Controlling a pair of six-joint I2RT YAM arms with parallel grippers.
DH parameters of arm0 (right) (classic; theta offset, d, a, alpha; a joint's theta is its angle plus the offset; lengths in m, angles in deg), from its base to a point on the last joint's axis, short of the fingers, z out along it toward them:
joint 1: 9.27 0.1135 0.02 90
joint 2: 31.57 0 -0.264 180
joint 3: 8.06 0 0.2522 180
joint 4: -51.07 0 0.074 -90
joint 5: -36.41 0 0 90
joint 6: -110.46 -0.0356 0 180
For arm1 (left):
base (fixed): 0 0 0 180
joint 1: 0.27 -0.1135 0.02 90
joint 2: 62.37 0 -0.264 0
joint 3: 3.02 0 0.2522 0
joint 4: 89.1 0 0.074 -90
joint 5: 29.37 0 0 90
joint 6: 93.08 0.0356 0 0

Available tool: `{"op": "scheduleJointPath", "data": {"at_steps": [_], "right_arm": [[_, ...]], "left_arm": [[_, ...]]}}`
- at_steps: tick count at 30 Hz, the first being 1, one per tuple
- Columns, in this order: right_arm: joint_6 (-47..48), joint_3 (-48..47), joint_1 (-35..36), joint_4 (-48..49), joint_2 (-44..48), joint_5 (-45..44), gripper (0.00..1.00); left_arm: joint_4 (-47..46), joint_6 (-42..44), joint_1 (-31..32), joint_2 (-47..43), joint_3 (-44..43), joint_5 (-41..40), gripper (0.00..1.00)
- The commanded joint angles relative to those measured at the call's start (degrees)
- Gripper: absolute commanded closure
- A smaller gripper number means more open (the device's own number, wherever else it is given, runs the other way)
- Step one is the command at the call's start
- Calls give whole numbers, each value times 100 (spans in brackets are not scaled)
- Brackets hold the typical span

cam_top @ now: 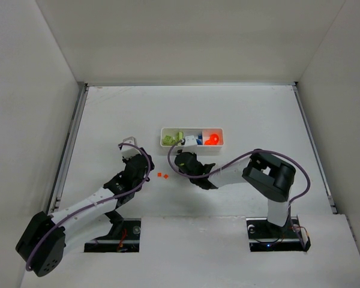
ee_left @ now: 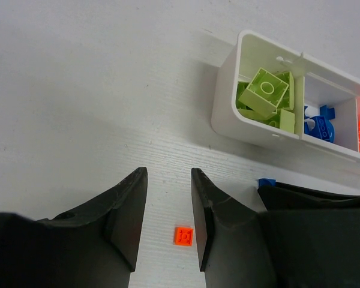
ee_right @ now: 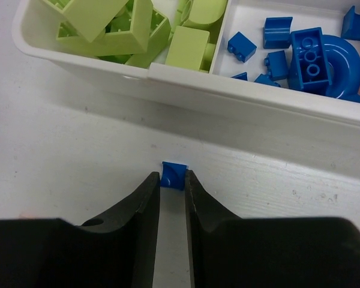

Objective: Sort the legos into containers by color

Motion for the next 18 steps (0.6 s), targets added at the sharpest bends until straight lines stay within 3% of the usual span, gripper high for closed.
{"op": "scheduleJointPath", "data": {"at_steps": [1,11,18], "right_arm": [[49,107,26,-186,355,-193,76],[13,775,53,-204,2096,193,76],[250,328,-913,-177,2238,747,75]], "left_arm": [[-133,59,30,-84,34,-18,67],[-168,32,31,92,-37,-19,67],[-37,-47,320,197,-72,-18,67]]}}
